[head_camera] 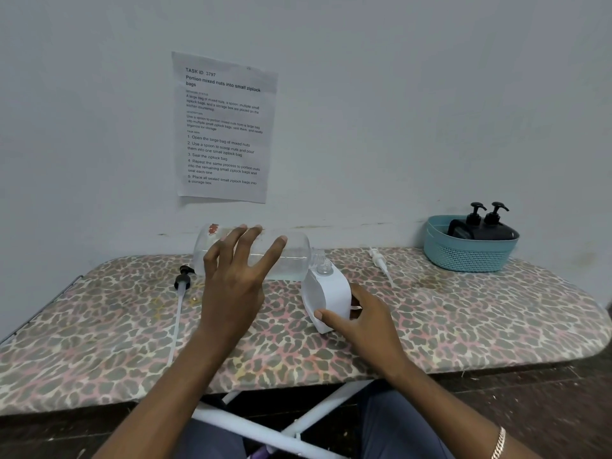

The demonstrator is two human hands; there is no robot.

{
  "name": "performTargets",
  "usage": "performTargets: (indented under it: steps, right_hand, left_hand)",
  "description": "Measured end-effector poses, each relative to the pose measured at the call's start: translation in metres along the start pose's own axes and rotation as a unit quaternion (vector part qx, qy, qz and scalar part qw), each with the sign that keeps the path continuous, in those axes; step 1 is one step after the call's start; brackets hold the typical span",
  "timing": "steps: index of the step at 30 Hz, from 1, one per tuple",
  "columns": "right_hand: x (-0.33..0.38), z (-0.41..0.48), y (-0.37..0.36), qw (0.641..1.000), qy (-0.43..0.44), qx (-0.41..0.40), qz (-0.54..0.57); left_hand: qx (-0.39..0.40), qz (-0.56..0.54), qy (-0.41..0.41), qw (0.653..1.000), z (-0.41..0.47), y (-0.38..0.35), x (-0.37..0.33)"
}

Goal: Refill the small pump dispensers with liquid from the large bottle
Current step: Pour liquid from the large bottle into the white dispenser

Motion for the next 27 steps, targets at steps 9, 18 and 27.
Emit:
performTargets:
  steps: [9, 18, 27]
  right_hand:
    - [0.0017, -0.0002, -0.0004, 1.000, 0.001, 0.001, 0.000]
    - [0.0019, 0.0000, 0.0002, 1.000, 0.007, -0.005, 0.003]
    - [0.0006, -0.0002, 0.0005, 1.000, 0.000, 0.005, -0.010]
  left_hand:
    - [-0.009, 0.009, -0.008, 1.000, 0.0016, 0.0020, -0.0009]
    - [-0.013, 0.005, -0.008, 1.000, 0.0013, 0.0036, -0.0014]
    - [-0.015, 0.008, -0.006, 1.000, 0.0010, 0.0043, -0.0015]
Point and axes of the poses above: each hand's wrist, its own z-axis towards the middle knuckle, its own y-axis out of the back of the hand, x = y × z, the point moved 9 cm from there along z, towards the middle knuckle, and after that the axes turned 14 degrees about y, right-handed, at the moved point
